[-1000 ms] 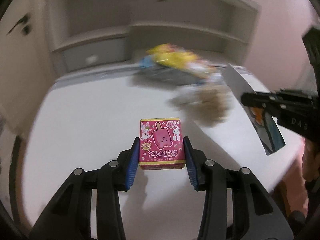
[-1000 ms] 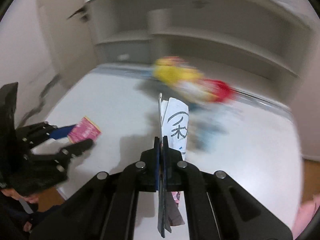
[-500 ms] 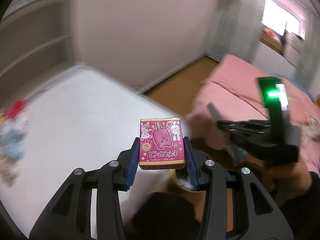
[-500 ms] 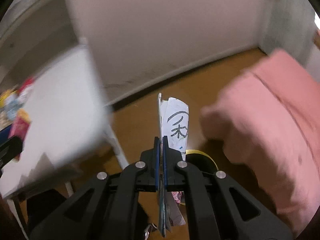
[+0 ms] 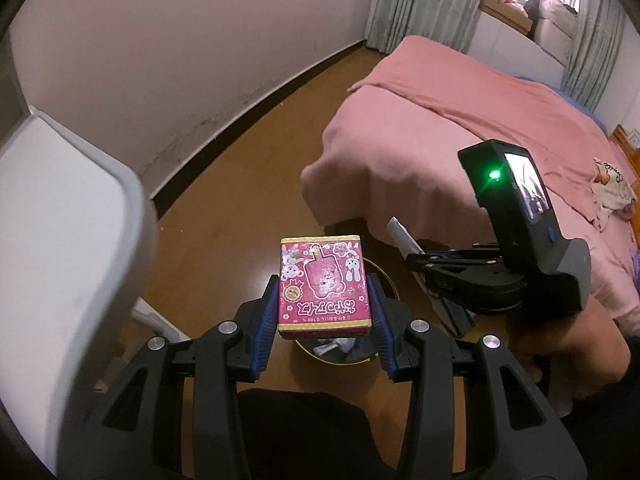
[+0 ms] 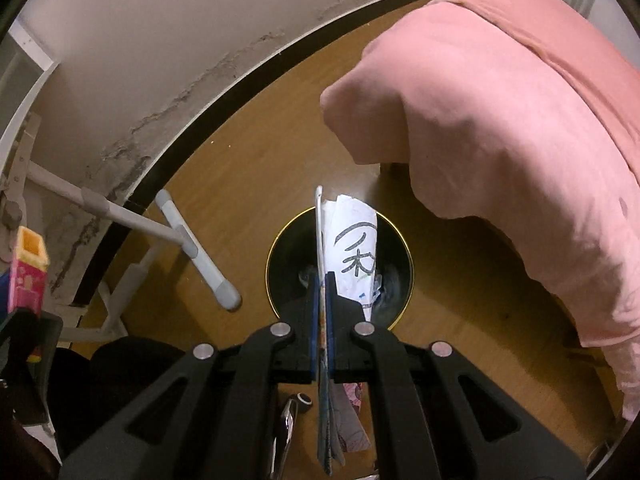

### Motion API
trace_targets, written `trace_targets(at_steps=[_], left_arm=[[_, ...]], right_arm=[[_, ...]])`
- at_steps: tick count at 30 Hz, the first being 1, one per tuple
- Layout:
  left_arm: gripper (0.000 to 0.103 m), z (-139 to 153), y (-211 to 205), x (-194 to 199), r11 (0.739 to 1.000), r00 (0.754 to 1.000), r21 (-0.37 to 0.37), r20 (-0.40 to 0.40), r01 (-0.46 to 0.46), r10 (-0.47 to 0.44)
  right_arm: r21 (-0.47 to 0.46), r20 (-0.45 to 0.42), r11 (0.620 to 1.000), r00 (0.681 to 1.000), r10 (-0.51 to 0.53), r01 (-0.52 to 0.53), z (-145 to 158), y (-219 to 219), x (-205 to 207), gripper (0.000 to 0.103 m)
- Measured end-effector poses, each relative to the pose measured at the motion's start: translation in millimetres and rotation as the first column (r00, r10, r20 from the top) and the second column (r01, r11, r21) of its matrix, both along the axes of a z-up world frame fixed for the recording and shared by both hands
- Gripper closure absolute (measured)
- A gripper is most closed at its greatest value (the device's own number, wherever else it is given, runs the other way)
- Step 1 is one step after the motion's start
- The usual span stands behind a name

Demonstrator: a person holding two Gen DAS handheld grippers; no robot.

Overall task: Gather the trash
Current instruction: 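Carry both items to the black bin and open both tools to drop them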

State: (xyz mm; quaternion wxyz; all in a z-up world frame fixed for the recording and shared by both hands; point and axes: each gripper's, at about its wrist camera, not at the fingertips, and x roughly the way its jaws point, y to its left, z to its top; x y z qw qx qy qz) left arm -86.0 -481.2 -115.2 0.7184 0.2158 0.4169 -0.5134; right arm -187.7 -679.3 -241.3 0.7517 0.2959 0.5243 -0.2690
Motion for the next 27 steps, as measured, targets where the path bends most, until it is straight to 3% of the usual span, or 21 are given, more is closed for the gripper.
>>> trace_targets(at_steps=[19, 20, 22, 23, 27], left_arm=[[0.062, -17.1, -20.4, 4.1, 0.999, 1.000, 0.035, -0.010, 0.021, -0.021], [0.062, -17.9, -21.2, 3.9, 0.999, 1.000, 0.036, -0.009, 0.022, -0.022], [0.062, -19.4, -23.4, 3.4, 0.999, 1.000, 0.039, -0.009, 0.023, -0.023], [0.062, -19.9, -24.2, 3.1, 0.999, 1.000, 0.040, -0.010, 0.025, -0.024], [0.062, -23.1, -27.1, 2.8, 0.999, 1.000, 0.045, -0.010, 0.029, -0.028]], right_arm=[[0.037, 0.034, 0.998, 0.998, -0.043, 0.042, 0.0, -8.7, -3.2, 0.097], [0.038, 0.043, 0.998, 0.998, -0.052, 0.050, 1.3, -9.8, -4.5, 0.093], [0.033, 0.060, 0.998, 0.996, -0.062, 0.060, 3.4, -11.1, -5.8, 0.059], [0.014, 0.073, 0.998, 0.995, -0.070, 0.069, 7.0, -11.0, -7.3, 0.034], [-0.009, 0.102, 0.995, 0.990, -0.095, 0.096, 16.4, -15.0, -11.0, 0.033]])
